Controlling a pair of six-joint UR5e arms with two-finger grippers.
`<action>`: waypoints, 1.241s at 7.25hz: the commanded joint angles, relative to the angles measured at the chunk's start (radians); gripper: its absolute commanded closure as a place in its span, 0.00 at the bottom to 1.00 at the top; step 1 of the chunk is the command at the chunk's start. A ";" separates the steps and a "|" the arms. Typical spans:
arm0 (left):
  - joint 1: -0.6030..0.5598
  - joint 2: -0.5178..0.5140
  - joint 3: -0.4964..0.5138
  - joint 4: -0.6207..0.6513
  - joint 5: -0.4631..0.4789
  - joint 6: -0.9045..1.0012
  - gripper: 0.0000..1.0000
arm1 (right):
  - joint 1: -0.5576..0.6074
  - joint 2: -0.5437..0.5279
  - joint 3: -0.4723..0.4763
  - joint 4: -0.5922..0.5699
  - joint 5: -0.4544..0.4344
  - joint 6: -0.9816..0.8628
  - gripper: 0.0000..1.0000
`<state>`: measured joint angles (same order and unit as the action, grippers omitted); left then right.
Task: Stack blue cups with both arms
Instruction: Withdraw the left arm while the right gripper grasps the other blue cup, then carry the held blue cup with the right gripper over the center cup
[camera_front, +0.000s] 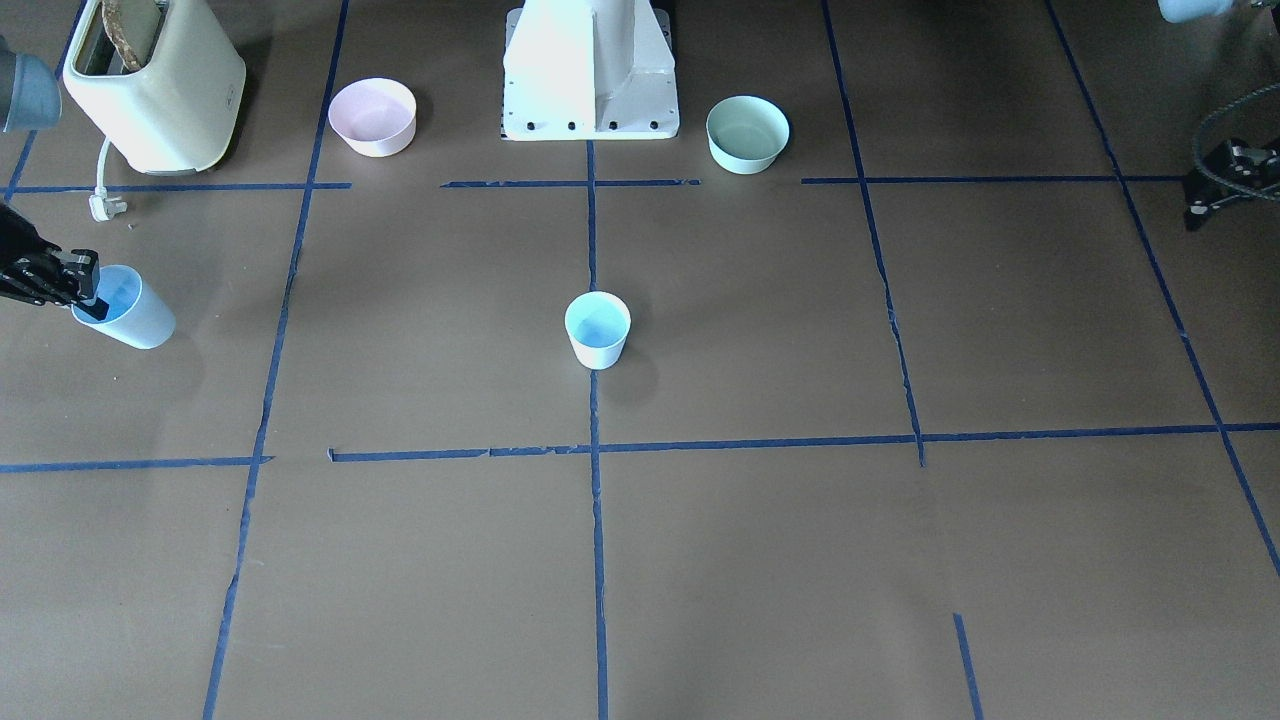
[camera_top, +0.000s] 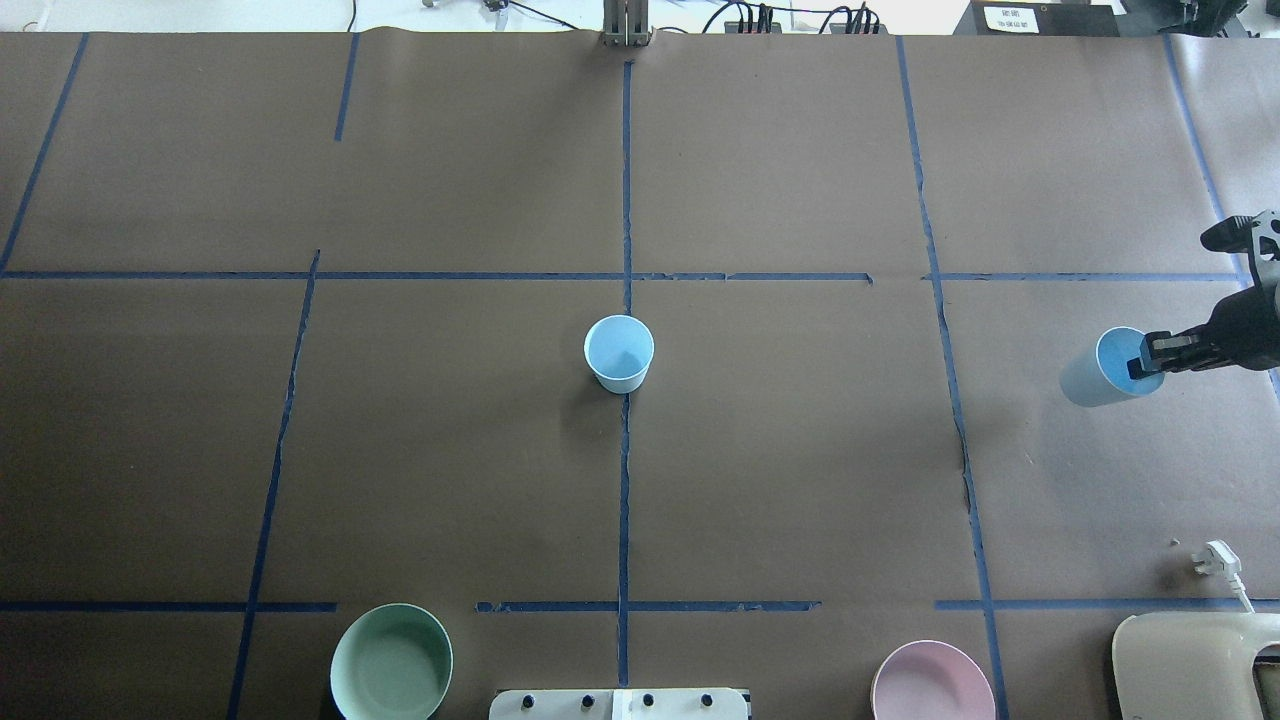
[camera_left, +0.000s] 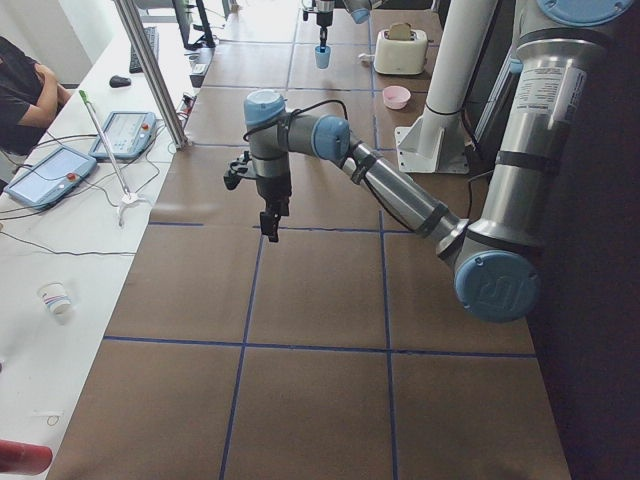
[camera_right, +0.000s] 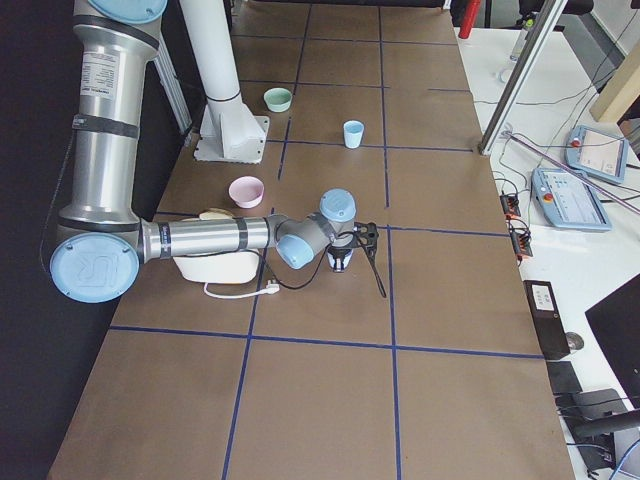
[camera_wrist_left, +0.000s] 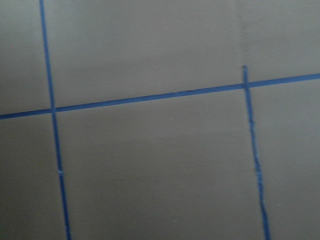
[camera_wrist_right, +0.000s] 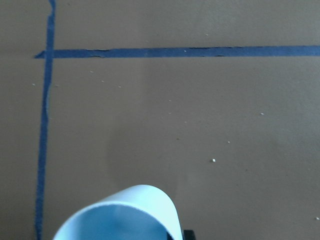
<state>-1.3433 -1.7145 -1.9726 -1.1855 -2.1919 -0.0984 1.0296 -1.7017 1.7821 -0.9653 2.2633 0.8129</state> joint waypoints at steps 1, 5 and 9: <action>-0.083 0.056 0.170 -0.190 -0.017 0.113 0.00 | -0.002 0.070 0.069 -0.004 0.004 0.162 1.00; -0.157 0.058 0.287 -0.210 -0.019 0.243 0.00 | -0.169 0.462 0.162 -0.411 -0.048 0.364 1.00; -0.157 0.058 0.287 -0.215 -0.019 0.243 0.00 | -0.451 0.848 0.064 -0.717 -0.359 0.434 1.00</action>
<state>-1.5001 -1.6568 -1.6873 -1.4001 -2.2104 0.1440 0.6278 -0.9469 1.9178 -1.6616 1.9570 1.2269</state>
